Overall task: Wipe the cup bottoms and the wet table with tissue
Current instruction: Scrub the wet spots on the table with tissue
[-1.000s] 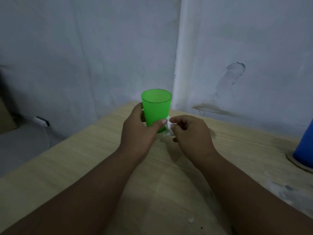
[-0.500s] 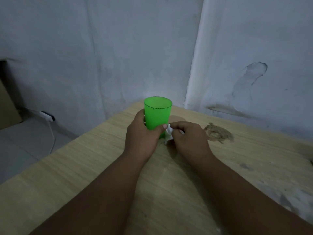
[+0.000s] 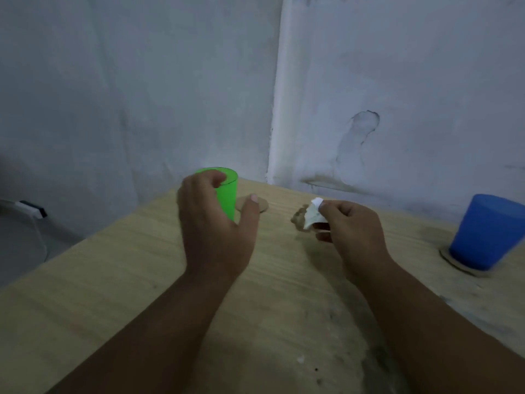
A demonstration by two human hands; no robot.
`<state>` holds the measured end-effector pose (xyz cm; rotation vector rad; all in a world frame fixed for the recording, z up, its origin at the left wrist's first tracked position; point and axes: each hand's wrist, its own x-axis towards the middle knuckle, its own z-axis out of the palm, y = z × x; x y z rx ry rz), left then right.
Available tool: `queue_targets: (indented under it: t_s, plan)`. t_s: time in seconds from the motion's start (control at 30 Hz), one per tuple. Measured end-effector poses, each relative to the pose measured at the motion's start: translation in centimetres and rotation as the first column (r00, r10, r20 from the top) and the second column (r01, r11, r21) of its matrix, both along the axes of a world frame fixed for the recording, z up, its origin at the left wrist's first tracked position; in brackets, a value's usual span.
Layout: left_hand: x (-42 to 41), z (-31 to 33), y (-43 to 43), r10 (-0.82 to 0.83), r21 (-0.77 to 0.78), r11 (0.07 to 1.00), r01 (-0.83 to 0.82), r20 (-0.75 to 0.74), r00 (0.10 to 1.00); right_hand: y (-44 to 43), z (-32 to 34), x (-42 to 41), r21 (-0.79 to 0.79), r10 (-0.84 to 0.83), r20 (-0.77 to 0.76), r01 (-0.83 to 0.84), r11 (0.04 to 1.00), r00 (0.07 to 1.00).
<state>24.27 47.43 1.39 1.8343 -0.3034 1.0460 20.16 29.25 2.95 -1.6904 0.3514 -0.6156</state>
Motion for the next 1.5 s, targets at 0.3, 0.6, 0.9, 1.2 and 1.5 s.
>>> queue_targets:
  t_s: [0.3,0.6,0.9,1.2,1.5]
  plan:
    - [-1.9,-1.6,-8.2,-0.095,0.452,0.809,0.376,-0.53,0.842,-7.1,-0.7,-1.1,-0.408,-0.159,0.045,0.163,0.898,0.986]
    - [0.6,-1.5,-7.9,0.061,0.559,0.734,0.385,-0.62,0.783,-8.8,-1.5,2.8,-0.803,-0.13,-0.048,0.039,0.595,0.99]
    - [2.0,-2.4,-7.6,0.155,0.72,0.565,0.403,-0.572,0.806,-8.7,-1.4,4.0,-0.855,-0.148,-0.403,-0.314,0.414,0.903]
    - [2.3,-2.0,-7.8,0.128,0.674,0.609,0.418,-0.603,0.787,-9.4,-0.9,6.6,-0.804,-0.187,-0.513,-0.392,0.448,0.838]
    - [2.2,-1.9,-7.8,0.125,0.664,0.622,0.415,-0.608,0.784,-8.6,-1.6,11.2,-0.806,-0.08,-0.388,-0.296,0.513,0.918]
